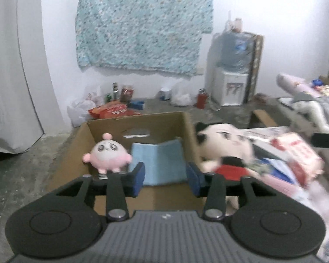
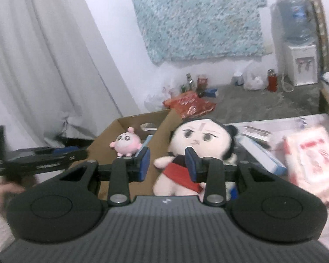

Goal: Organize soft objects
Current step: 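Withdraw the right gripper from the box back toward the pile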

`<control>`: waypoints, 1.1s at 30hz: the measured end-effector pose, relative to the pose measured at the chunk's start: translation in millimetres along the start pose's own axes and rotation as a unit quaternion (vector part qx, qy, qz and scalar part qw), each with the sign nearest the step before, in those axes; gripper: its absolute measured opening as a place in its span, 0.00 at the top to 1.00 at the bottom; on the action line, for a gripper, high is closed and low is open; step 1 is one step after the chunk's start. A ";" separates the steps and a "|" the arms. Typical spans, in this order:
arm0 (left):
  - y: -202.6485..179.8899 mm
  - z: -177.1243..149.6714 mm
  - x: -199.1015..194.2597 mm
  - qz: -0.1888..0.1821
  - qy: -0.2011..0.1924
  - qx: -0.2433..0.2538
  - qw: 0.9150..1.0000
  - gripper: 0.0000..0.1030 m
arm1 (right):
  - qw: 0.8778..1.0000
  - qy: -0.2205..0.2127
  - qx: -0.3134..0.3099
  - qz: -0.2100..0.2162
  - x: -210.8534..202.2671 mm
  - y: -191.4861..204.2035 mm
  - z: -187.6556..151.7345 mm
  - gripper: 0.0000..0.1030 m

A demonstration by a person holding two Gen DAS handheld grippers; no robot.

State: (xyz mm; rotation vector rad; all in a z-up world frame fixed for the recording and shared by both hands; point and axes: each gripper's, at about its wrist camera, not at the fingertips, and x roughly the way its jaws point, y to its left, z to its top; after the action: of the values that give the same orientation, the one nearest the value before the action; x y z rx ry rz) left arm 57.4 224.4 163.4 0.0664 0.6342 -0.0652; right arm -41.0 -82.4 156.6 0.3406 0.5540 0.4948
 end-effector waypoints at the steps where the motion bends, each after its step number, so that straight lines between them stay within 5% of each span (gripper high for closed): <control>1: -6.9 -7.5 -11.7 -0.006 -0.009 -0.001 1.000 0.51 | 1.000 -0.007 -0.003 -0.007 -6.4 -3.4 -8.8 0.65; 10: -72.3 -71.3 -29.2 -0.013 -0.065 0.023 0.998 0.48 | 0.998 -0.018 -0.020 -0.054 -22.9 -54.6 -64.8 0.62; 17: -101.3 -78.7 5.5 -0.031 -0.080 -0.010 0.996 0.47 | 0.998 -0.007 -0.008 -0.059 8.2 -84.0 -81.0 0.62; 25: -147.5 -86.5 30.4 -0.032 -0.124 0.033 0.991 0.39 | 0.996 -0.010 -0.003 -0.086 15.0 -110.1 -77.2 0.58; 33: -172.1 -96.2 59.6 -0.113 -0.101 0.068 0.986 0.22 | 0.996 0.040 0.064 -0.046 28.1 -137.7 -86.0 0.54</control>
State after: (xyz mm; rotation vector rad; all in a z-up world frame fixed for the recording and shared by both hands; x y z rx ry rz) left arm 34.6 58.4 43.4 0.1187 0.4312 -0.3317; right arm -21.0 -166.7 16.4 0.4174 0.6773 0.3850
